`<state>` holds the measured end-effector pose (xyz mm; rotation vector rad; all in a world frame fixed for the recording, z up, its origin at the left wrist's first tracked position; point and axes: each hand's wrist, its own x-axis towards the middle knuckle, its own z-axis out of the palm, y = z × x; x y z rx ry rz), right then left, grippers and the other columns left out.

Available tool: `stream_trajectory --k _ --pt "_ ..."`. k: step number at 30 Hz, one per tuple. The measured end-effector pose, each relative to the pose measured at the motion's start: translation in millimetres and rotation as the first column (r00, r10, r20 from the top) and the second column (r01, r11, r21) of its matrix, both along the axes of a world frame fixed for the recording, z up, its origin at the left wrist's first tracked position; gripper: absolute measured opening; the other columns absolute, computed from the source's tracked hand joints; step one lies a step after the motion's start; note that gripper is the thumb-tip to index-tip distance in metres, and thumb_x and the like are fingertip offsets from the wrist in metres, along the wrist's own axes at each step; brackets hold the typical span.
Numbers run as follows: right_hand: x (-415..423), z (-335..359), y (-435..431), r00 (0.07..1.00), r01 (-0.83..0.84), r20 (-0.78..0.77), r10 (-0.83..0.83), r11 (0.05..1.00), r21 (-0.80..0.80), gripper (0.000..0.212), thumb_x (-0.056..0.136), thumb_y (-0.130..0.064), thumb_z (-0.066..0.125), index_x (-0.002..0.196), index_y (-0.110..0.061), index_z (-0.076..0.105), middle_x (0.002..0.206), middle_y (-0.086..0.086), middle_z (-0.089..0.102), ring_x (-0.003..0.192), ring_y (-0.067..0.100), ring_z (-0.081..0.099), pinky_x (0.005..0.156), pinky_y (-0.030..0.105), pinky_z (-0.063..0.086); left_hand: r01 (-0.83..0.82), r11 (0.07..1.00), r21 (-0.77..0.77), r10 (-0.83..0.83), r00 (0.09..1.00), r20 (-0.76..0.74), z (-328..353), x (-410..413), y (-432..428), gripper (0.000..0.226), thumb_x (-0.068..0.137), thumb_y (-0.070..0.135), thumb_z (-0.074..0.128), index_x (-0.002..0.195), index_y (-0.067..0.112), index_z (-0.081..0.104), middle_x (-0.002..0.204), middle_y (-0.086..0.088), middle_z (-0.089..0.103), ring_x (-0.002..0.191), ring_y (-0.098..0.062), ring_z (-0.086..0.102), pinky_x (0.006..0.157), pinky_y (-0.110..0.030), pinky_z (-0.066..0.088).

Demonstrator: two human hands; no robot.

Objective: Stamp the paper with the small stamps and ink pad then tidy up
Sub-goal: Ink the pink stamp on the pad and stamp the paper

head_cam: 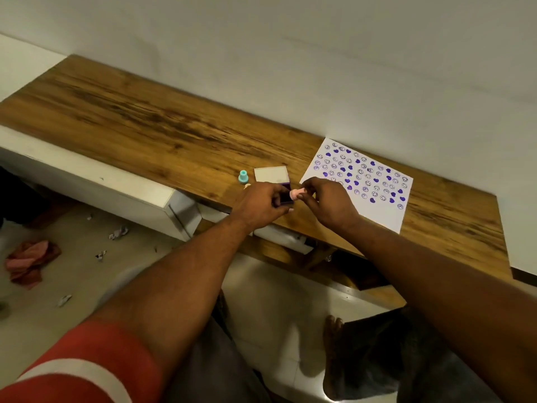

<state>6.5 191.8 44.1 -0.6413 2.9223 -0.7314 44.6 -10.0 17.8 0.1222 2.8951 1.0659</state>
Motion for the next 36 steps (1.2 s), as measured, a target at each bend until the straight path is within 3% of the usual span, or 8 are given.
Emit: stream_trajectory --k 7,12,16,21,25,30,36 --pt "10.3 -4.0 -29.5 0.999 -0.043 0.007 0.043 0.997 -0.070 0.033 0.097 -0.041 0.066 0.114 -0.014 0.071 0.103 0.004 0.075 0.081 0.011 0.059 0.066 0.024 0.038 -0.083 0.996 -0.009 0.082 0.994 -0.069 -1.1 16.1 -21.0 0.043 0.086 0.039 0.082 0.126 0.026 0.071 0.078 0.014 0.066 0.070 -0.002 0.060 0.062 -0.021 0.047" --pt "16.3 -9.4 -53.2 0.999 -0.047 0.024 0.049 0.996 -0.076 0.036 0.096 -0.047 0.066 0.114 -0.016 0.072 0.099 0.001 0.075 0.083 0.013 0.065 0.068 0.024 0.046 -0.120 0.991 -0.066 0.114 0.989 -0.099 -5.5 26.1 -38.3 0.037 0.090 0.040 0.078 0.124 0.026 0.073 0.092 0.011 0.071 0.077 -0.002 0.059 0.065 -0.021 0.047" --pt "14.9 -13.9 -67.2 0.999 -0.033 0.002 0.033 0.999 -0.040 0.036 0.098 -0.046 0.064 0.115 -0.016 0.075 0.099 0.003 0.077 0.084 0.014 0.069 0.069 0.022 0.044 -0.154 0.986 -0.057 0.147 0.984 -0.105 -11.0 31.5 -50.3 0.040 0.092 0.047 0.075 0.127 0.028 0.072 0.088 0.011 0.069 0.079 -0.007 0.062 0.069 -0.030 0.055" --pt "13.7 -17.5 -89.7 0.996 -0.083 0.018 0.083 0.997 0.001 0.034 0.101 -0.040 0.061 0.119 -0.013 0.073 0.102 0.007 0.077 0.087 0.018 0.068 0.071 0.024 0.041 -0.183 0.982 -0.051 0.178 0.980 -0.089 -19.3 36.7 -66.0 0.048 0.092 0.050 0.075 0.134 0.028 0.069 0.096 0.010 0.072 0.082 -0.007 0.062 0.070 -0.026 0.050" --pt "11.5 -13.3 -97.7 0.988 -0.154 0.034 0.153 0.988 0.009 0.032 0.102 -0.036 0.059 0.121 -0.013 0.071 0.111 0.007 0.074 0.095 0.019 0.067 0.077 0.029 0.050 -0.201 0.979 -0.036 0.197 0.976 -0.088 -23.6 37.4 -72.1 0.044 0.092 0.048 0.075 0.131 0.030 0.070 0.097 0.009 0.074 0.080 -0.005 0.060 0.067 -0.025 0.045" --pt "6.4 -14.4 -96.2 0.974 -0.228 0.036 0.225 0.968 0.105 0.031 0.102 -0.032 0.057 0.126 -0.015 0.067 0.121 0.007 0.071 0.105 0.021 0.065 0.086 0.031 0.050 -0.210 0.977 -0.025 0.209 0.977 -0.050 -35.9 35.6 -72.6 0.039 0.093 0.048 0.073 0.128 0.031 0.071 0.101 0.010 0.073 0.085 -0.004 0.059 0.068 -0.023 0.040" --pt "-7.6 -13.4 -63.3 0.993 -0.115 0.021 0.113 0.991 0.065 0.032 0.102 -0.035 0.060 0.126 -0.015 0.066 0.120 0.008 0.069 0.105 0.024 0.065 0.085 0.039 0.054 -0.263 0.962 -0.074 0.256 0.962 -0.100 -43.2 31.9 -71.5 0.039 0.096 0.049 0.068 0.132 0.034 0.068 0.114 0.005 0.072 0.105 -0.015 0.064 0.079 -0.030 0.045"
